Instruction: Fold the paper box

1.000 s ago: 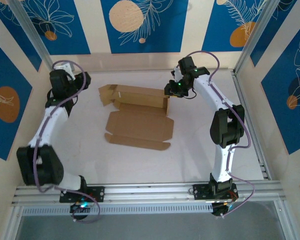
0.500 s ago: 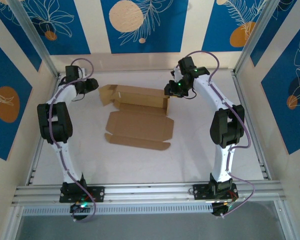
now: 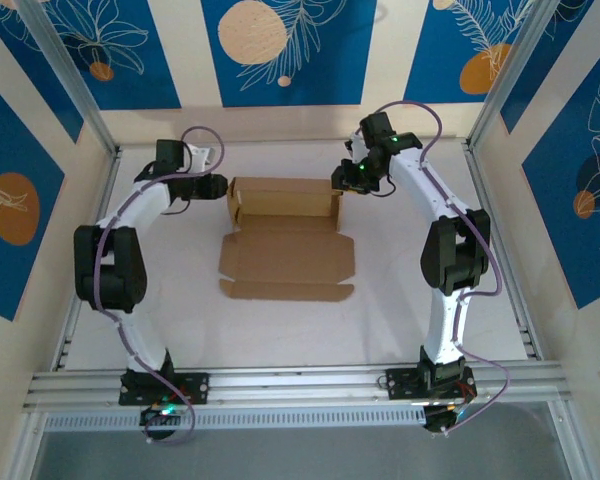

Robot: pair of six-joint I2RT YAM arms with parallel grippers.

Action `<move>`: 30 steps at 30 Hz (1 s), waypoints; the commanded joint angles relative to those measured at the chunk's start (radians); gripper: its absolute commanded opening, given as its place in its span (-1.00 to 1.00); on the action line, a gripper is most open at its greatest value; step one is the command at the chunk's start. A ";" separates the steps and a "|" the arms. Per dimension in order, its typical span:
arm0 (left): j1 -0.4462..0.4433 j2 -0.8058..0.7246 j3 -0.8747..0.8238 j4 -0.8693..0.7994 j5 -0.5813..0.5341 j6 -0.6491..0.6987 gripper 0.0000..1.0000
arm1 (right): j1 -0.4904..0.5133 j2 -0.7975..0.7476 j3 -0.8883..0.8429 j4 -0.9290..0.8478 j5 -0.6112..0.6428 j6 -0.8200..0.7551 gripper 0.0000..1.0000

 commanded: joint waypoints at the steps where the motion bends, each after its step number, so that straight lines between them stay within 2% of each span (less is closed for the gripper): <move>1: -0.024 -0.042 -0.052 -0.006 0.030 0.031 -0.16 | 0.014 0.062 -0.007 -0.073 0.020 -0.013 -0.29; 4: -0.030 -0.075 -0.104 0.014 0.029 0.006 -0.16 | 0.016 0.062 -0.006 -0.078 0.032 -0.018 -0.28; 12: -0.076 -0.258 -0.282 0.124 -0.083 -0.031 -0.04 | 0.019 0.043 -0.034 -0.060 0.032 -0.012 -0.28; 14: -0.088 -0.297 -0.322 0.144 -0.102 -0.027 -0.01 | 0.021 0.044 -0.045 -0.055 0.032 -0.009 -0.18; 20: -0.108 -0.347 -0.384 0.142 -0.135 -0.015 0.05 | 0.031 0.039 -0.078 -0.042 0.064 0.003 -0.07; 26: -0.121 -0.445 -0.461 0.155 -0.254 -0.027 0.08 | 0.031 0.040 -0.085 -0.033 0.067 0.007 -0.06; 30: -0.127 -0.499 -0.513 0.157 -0.280 -0.033 0.11 | 0.031 0.042 -0.085 -0.030 0.062 0.011 -0.07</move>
